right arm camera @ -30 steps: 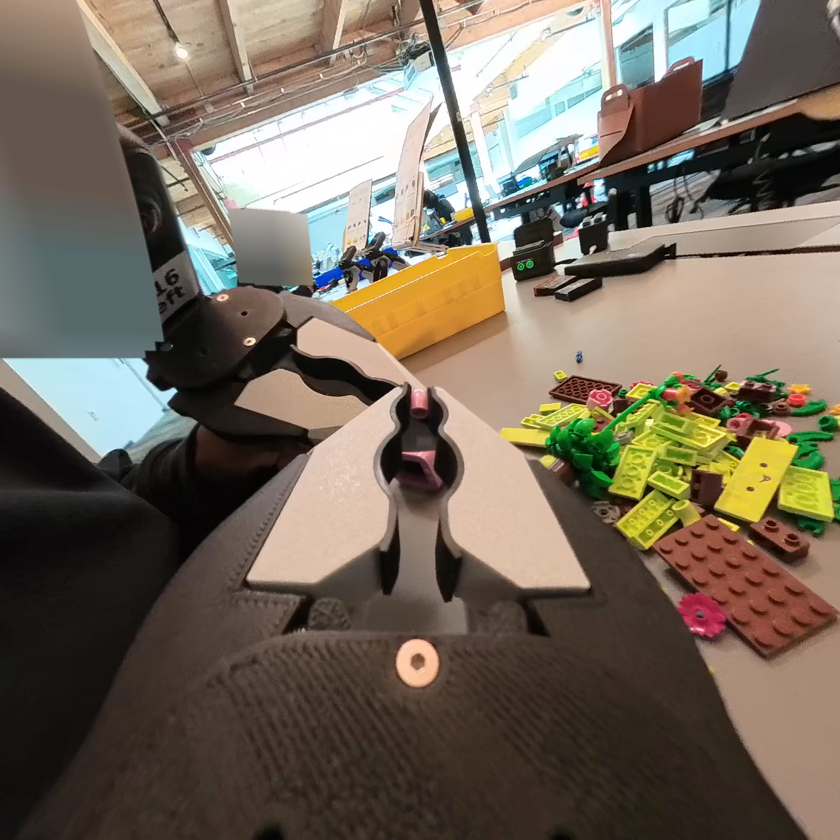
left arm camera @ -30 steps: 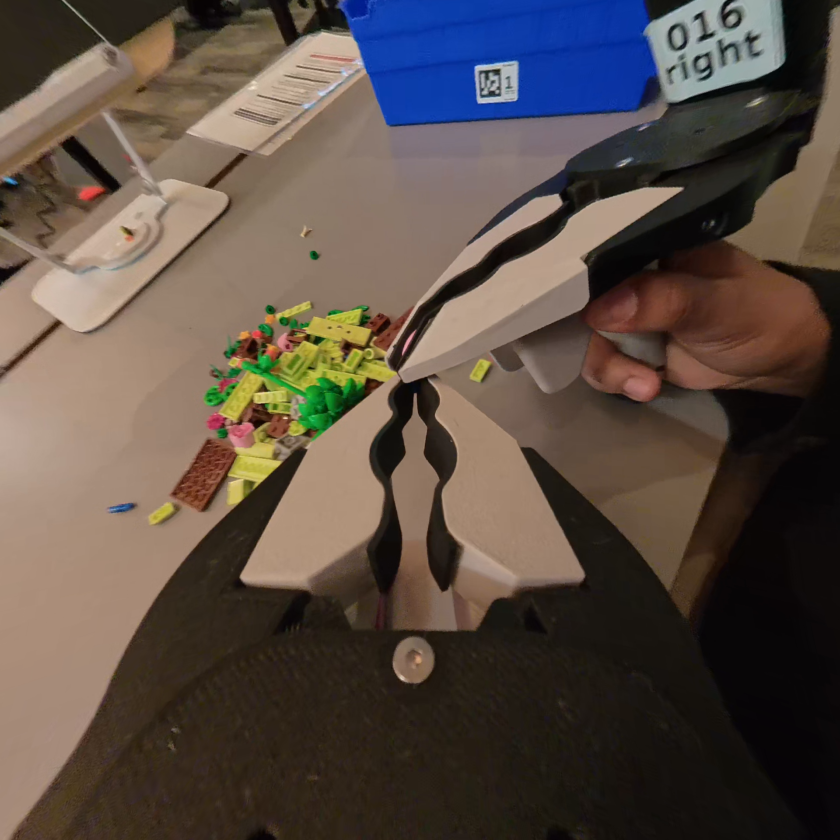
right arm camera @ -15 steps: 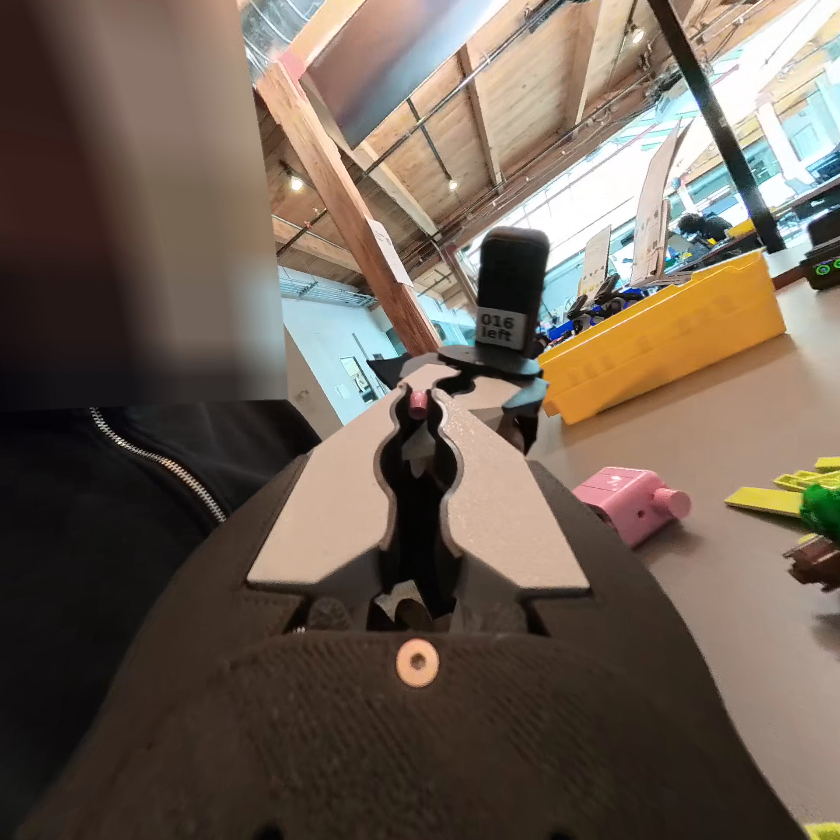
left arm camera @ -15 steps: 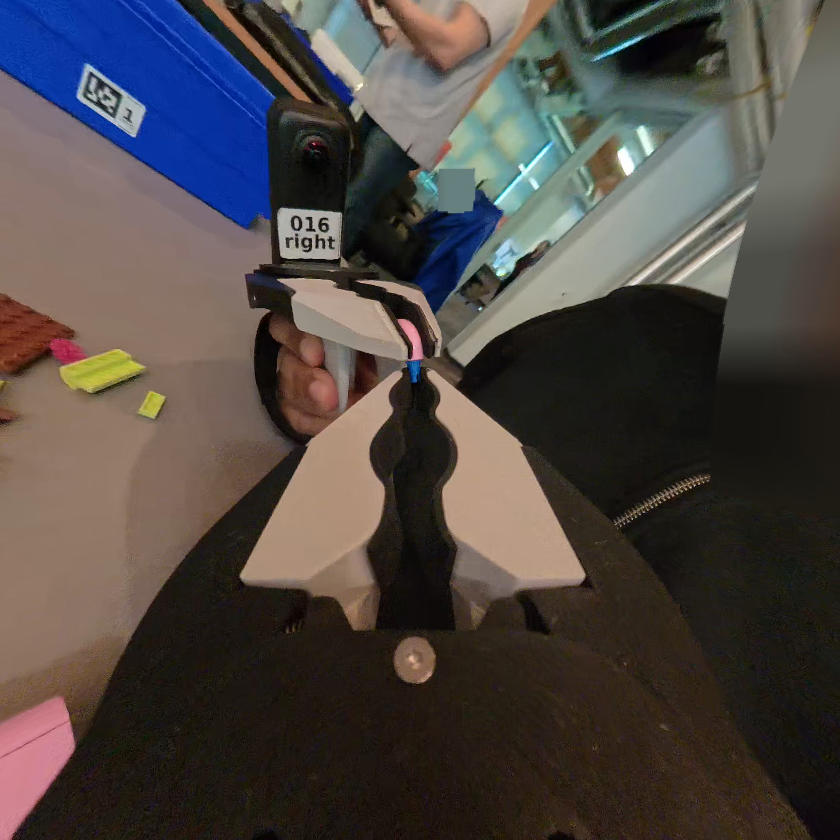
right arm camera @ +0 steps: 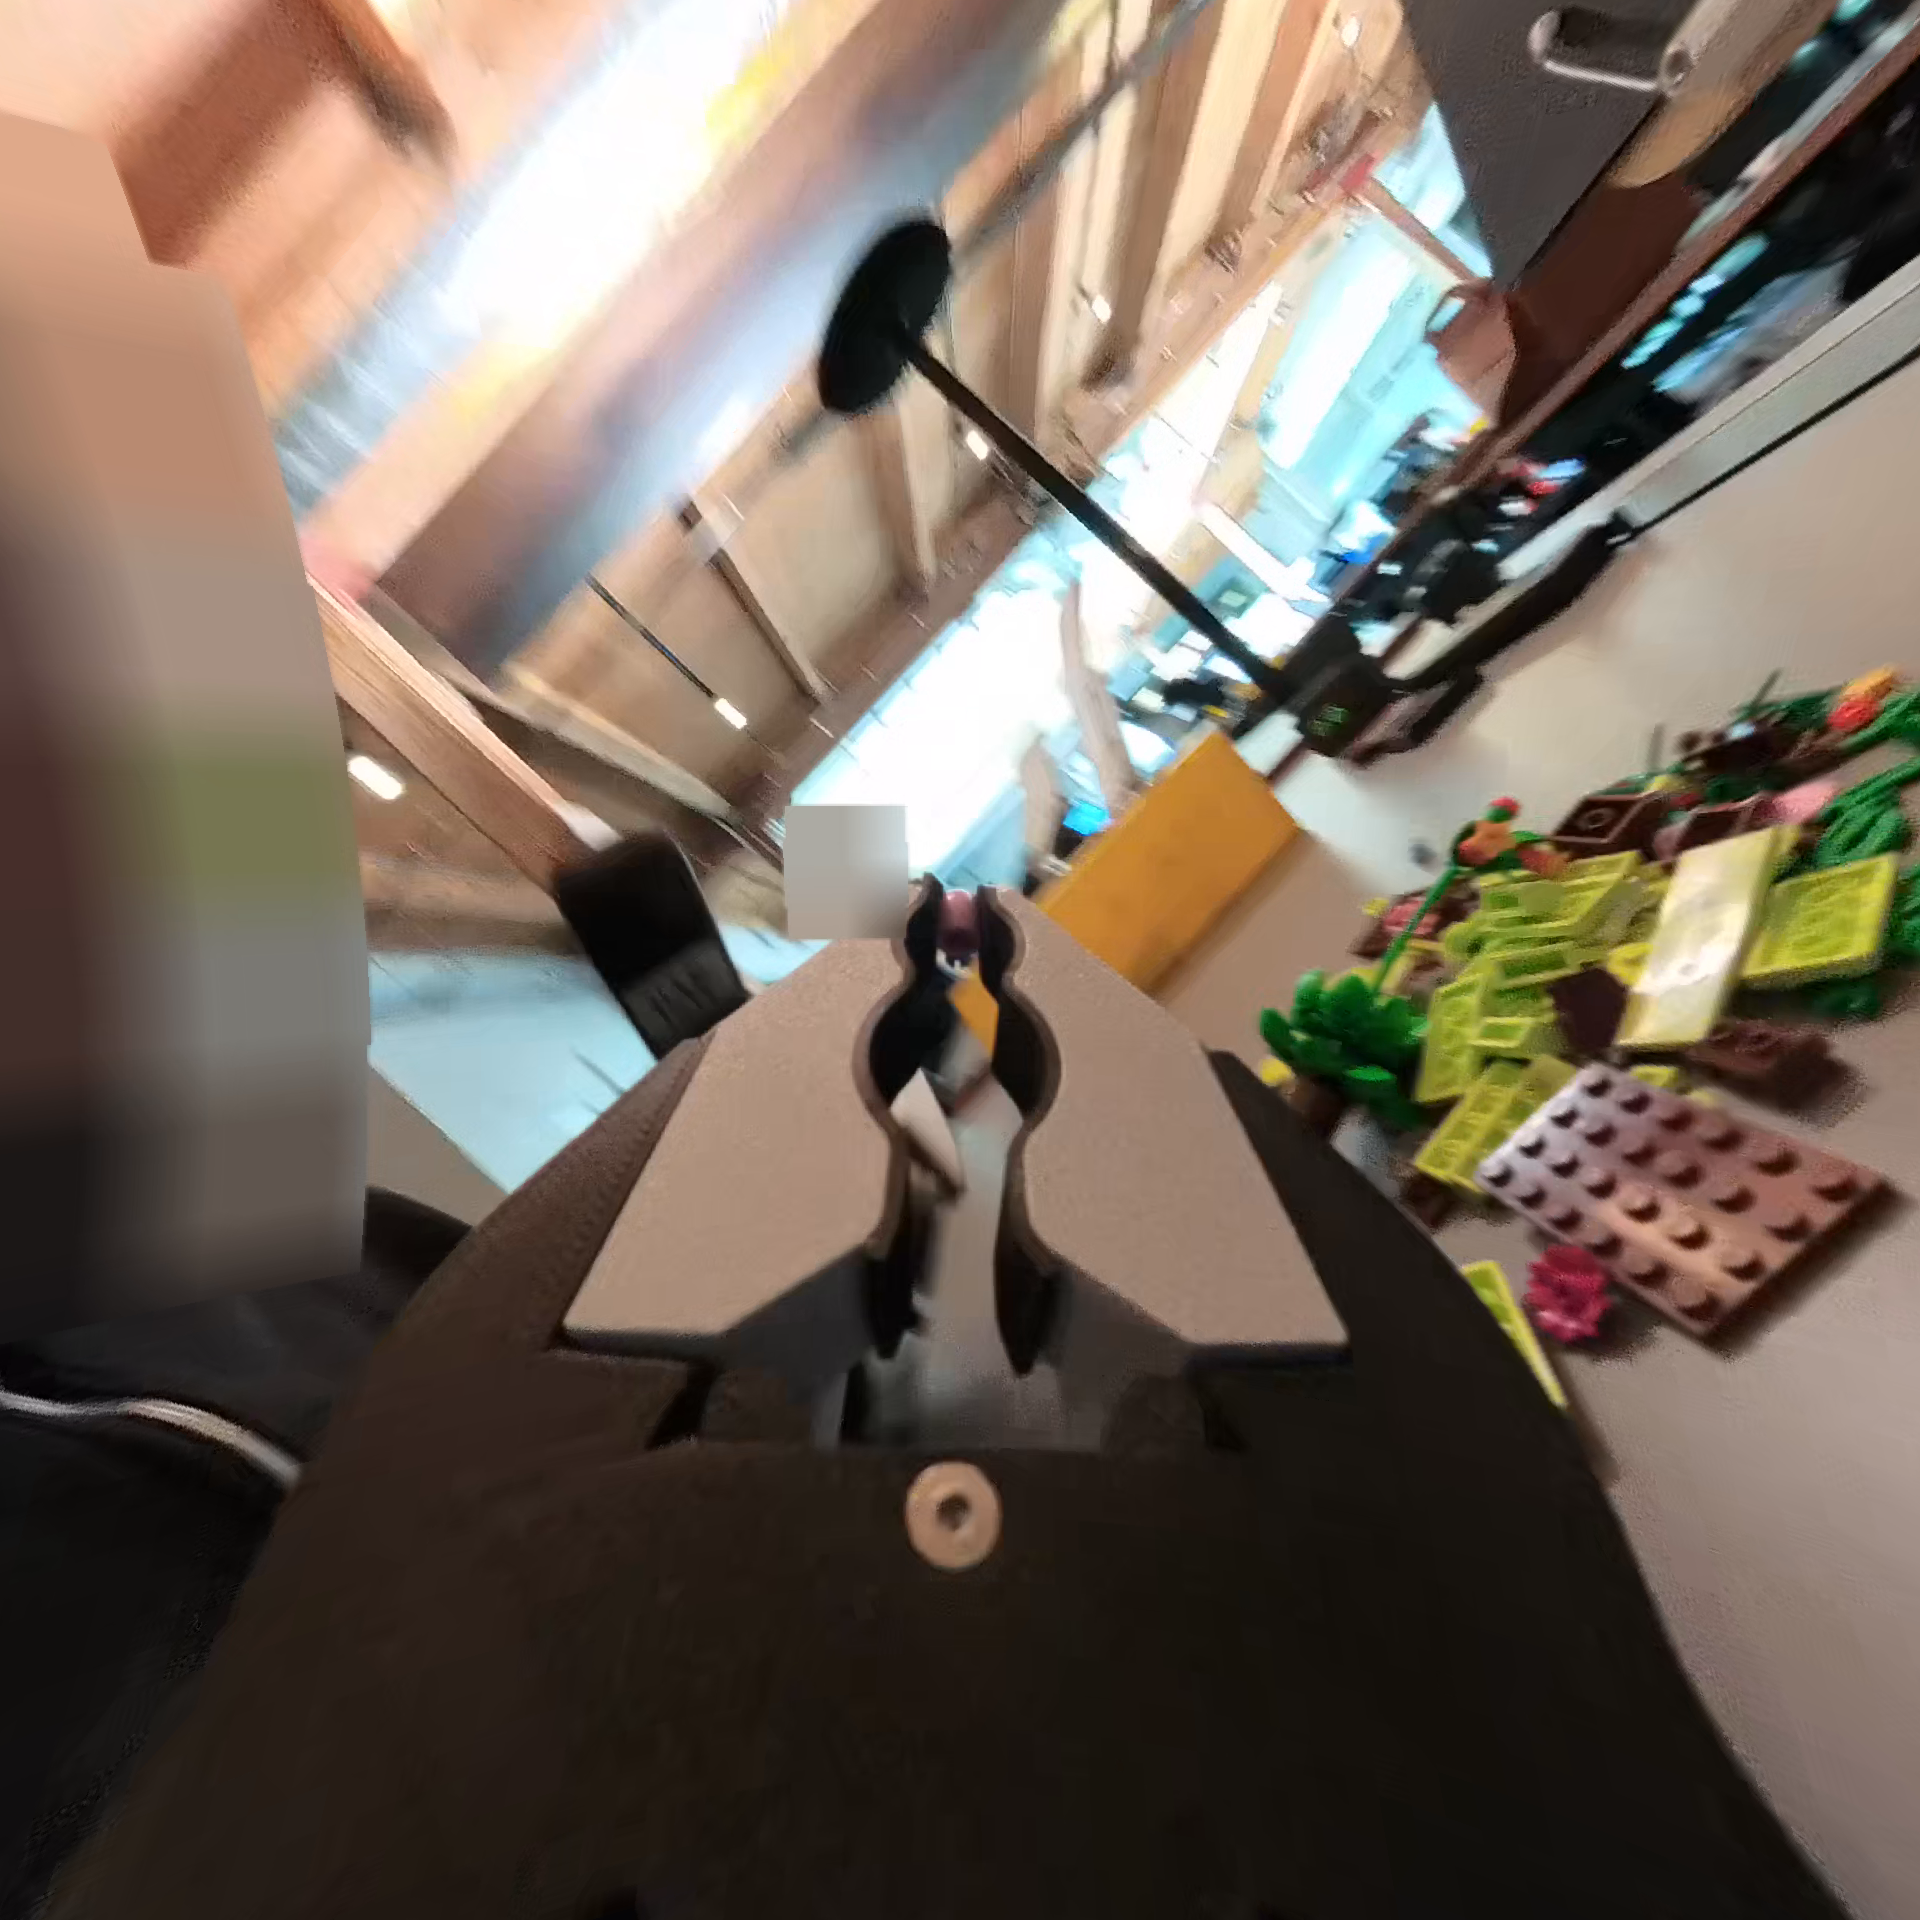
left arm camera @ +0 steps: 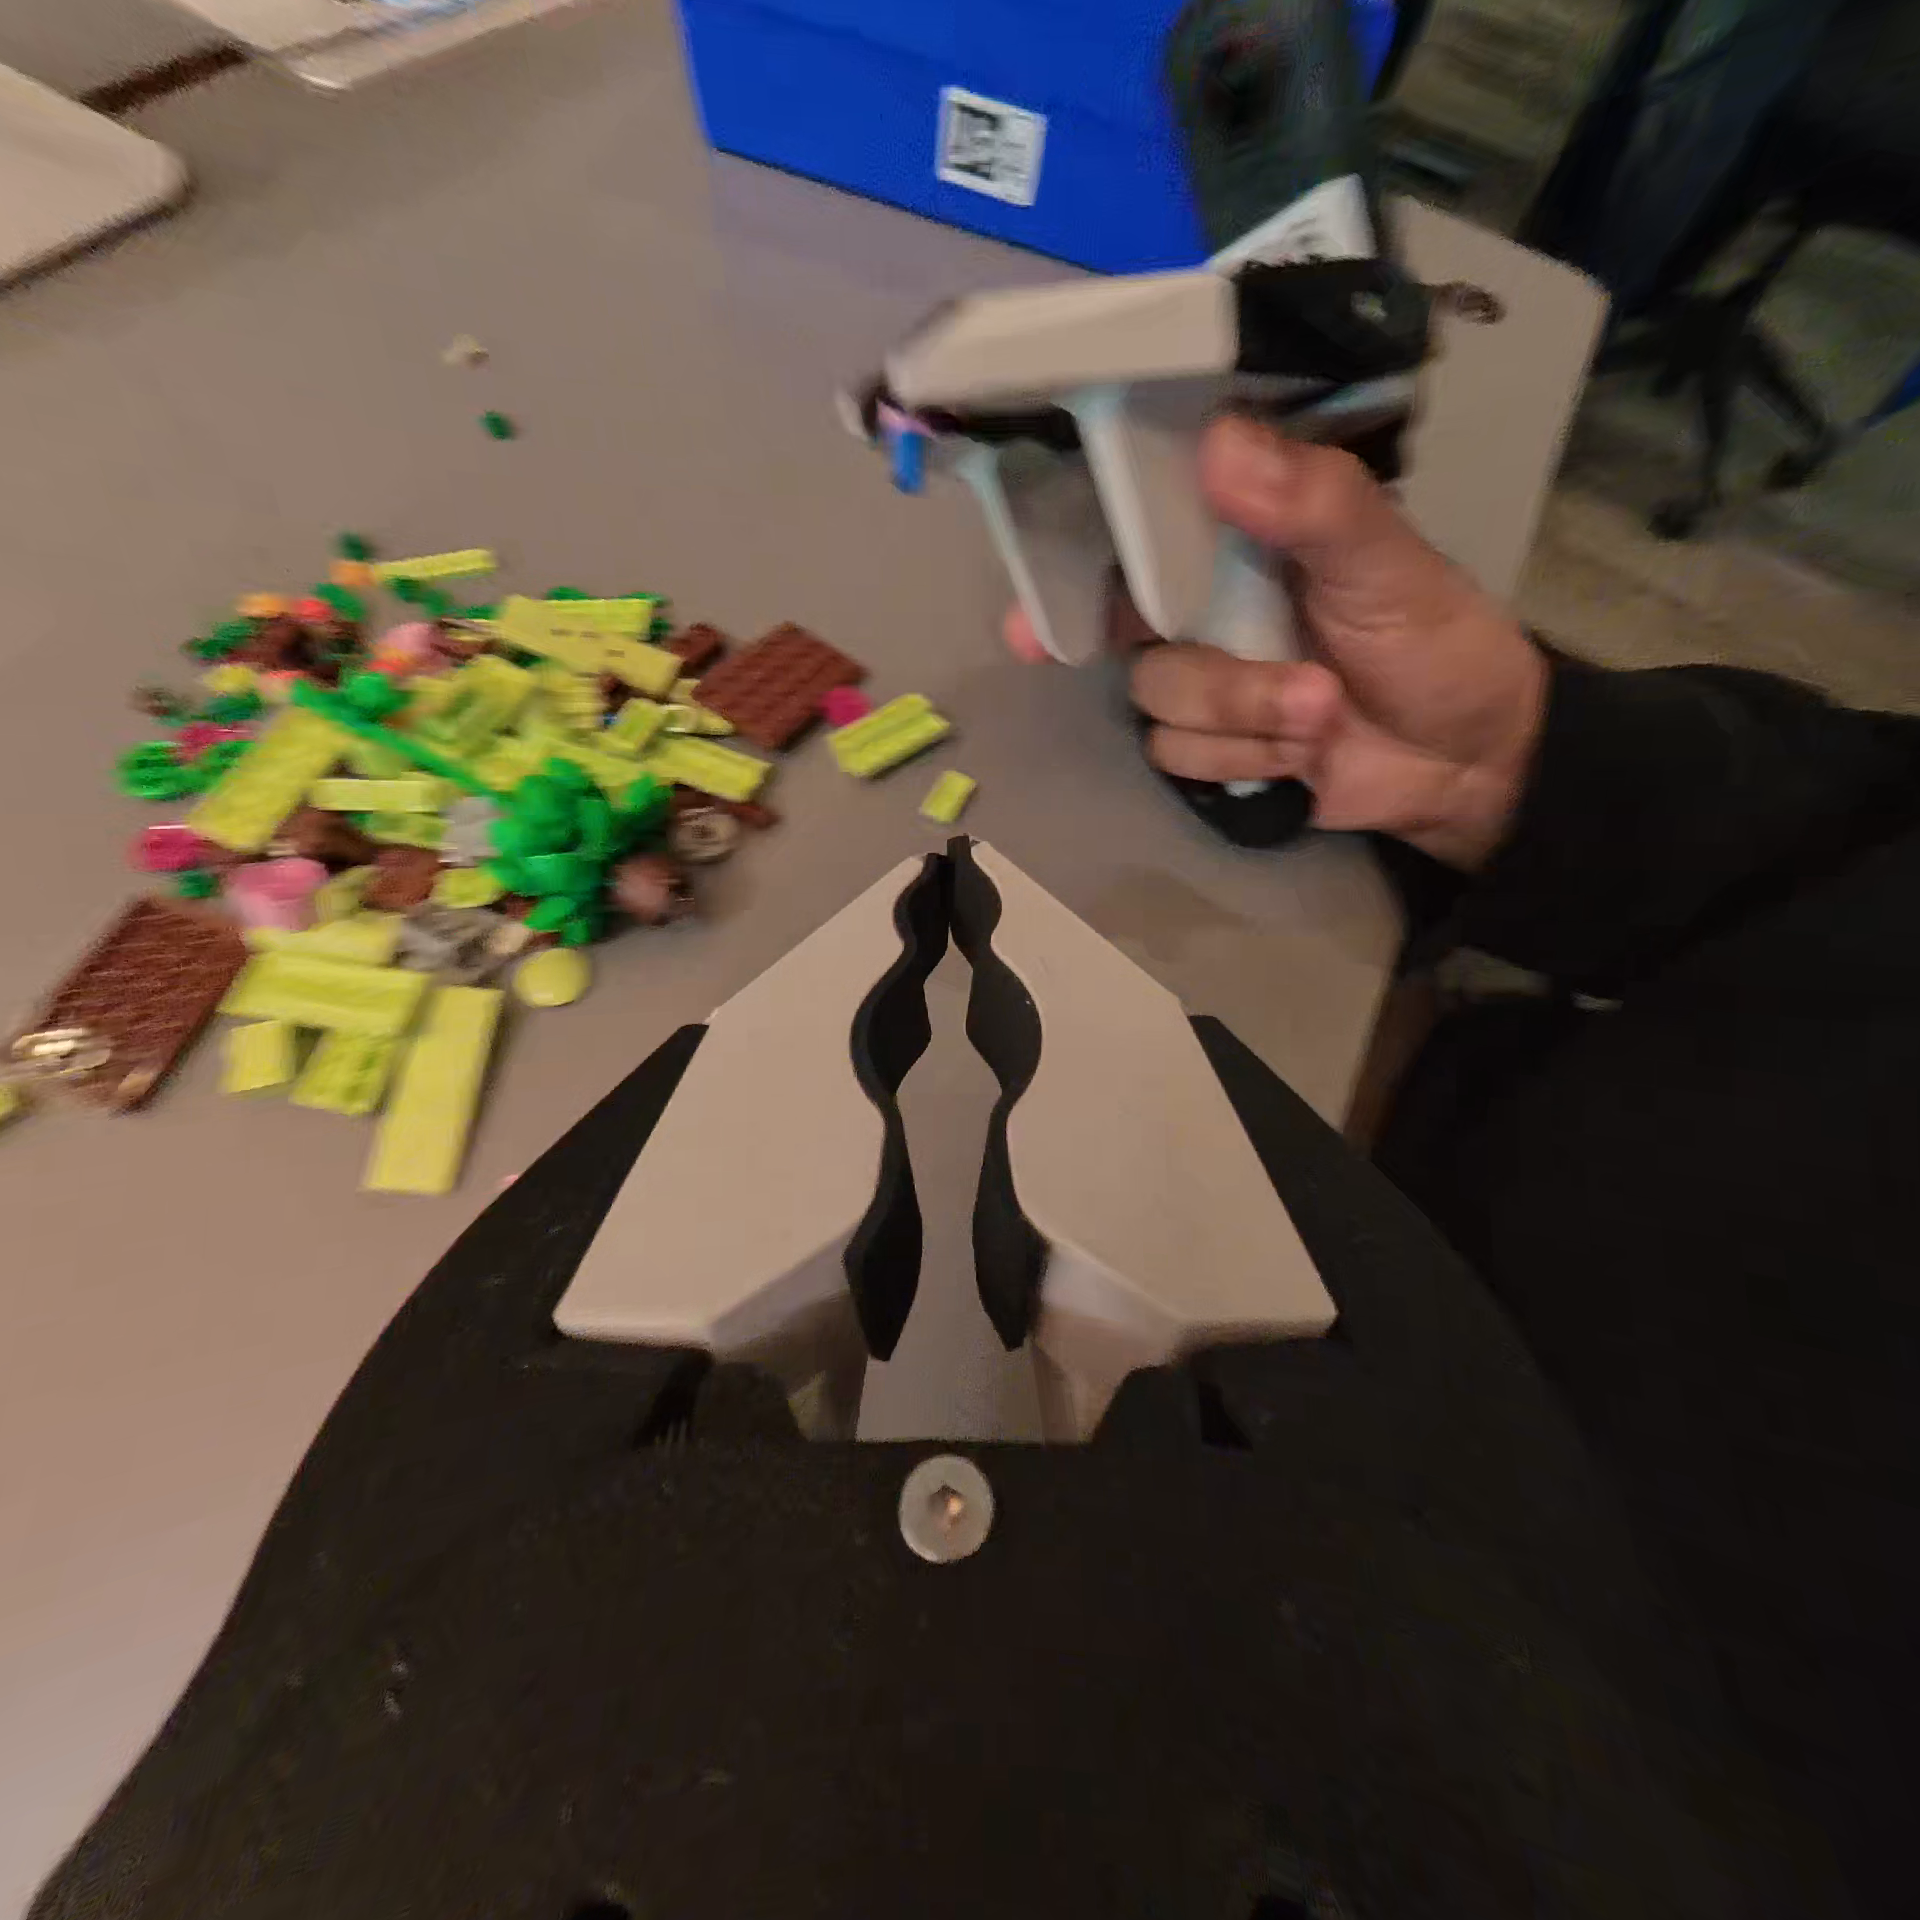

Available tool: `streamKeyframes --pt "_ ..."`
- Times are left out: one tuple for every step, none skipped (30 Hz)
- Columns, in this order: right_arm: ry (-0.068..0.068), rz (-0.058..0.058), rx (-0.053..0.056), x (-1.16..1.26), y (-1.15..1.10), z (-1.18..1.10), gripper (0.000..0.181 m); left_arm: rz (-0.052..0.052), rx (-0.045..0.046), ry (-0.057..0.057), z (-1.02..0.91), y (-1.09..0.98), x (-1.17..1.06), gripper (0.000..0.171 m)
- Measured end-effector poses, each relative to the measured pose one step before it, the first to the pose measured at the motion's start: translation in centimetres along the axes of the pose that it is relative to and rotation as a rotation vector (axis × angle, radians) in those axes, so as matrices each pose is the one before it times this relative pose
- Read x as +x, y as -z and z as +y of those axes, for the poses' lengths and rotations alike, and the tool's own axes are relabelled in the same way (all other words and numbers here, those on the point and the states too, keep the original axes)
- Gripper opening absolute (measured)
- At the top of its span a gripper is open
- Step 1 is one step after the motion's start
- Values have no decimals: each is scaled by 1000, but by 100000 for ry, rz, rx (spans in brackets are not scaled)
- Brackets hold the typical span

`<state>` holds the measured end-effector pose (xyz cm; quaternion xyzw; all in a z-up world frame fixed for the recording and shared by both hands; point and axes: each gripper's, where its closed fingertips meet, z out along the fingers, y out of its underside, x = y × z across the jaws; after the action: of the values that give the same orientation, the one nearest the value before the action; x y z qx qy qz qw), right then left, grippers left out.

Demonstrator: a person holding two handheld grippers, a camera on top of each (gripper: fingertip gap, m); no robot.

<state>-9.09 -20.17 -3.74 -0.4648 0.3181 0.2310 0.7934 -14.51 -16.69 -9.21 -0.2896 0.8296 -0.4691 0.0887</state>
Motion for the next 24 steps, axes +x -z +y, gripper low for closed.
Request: streamKeyframes --pt "8363 3186 -4353 -315 -460 870 4 -2148 672 -723 -322 405 -765 2" --pt "1497 -856 -1737 -487 -460 628 4 1089 2098 445 -578 373 -146 2" --pt "-4410 -3233 -92 -268 -353 404 4 1257 3436 501 -714 328 78 1" --pt "-5876 -3368 1296 8 -115 2 3 410 2768 359 -507 216 88 1" --pt "-3706 -2757 1955 -50 99 -388 3 252 1276 -316 -185 39 130 1" --pt "-1225 -839 1235 44 146 -295 4 -805 1742 -908 -172 -49 -2 1" --pt "-510 -466 354 -6 45 -81 4 -1698 2574 -1371 -224 -104 -125 1" --pt "-511 -889 -315 -103 -78 116 4 -391 1262 -1686 -33 -213 68 1" --pt "-929 -1076 -263 -102 -124 158 4 891 -257 -1019 139 -309 261 1" --pt "-1513 -871 -267 -45 -145 196 4 817 -598 -189 121 -320 264 2" --pt "-1763 -1296 -640 -91 -183 259 4 347 -87 14 19 -278 234 8" --pt "-1478 -1208 -557 -91 -172 246 4 4 71 -279 -16 -208 219 13" --pt "-836 -123 -646 24 -165 263 4 -728 -63 -911 -20 -133 115 16" --pt "183 36 -1131 -34 -169 289 4 -1318 -311 -1481 19 -74 16 16" --pt "1168 369 -1536 -46 -174 321 4 -1689 -605 -1668 48 -36 -54 14" --pt "1951 1164 -1681 14 -161 324 4 -2252 -617 -1693 46 4 -178 10" --pt "2376 1507 -1891 27 -172 334 4 -3126 -423 -1666 21 39 -312 8" --pt "2399 1472 -1894 21 -186 327 4 -2677 -598 -1832 51 53 -262 7" --pt "2399 1660 -1683 56 -179 322 4 -1917 -936 -1856 99 23 -156 6" --pt "2673 1763 -1601 44 -169 285 4 -1835 -937 -1579 97 24 -161 6" --pt "2932 1929 -1697 59 -160 275 4 -1826 -858 -1346 118 17 -174 6" --pt "3075 2027 -1514 38 -143 216 4 -1135 -953 -1259 138 15 -91 5" --pt "2907 2080 -883 62 -85 99 4 -470 -541 -912 102 13 -26 4" --pt "2543 1622 -459 28 -31 32 3 -230 30 -308 23 2 2 4"
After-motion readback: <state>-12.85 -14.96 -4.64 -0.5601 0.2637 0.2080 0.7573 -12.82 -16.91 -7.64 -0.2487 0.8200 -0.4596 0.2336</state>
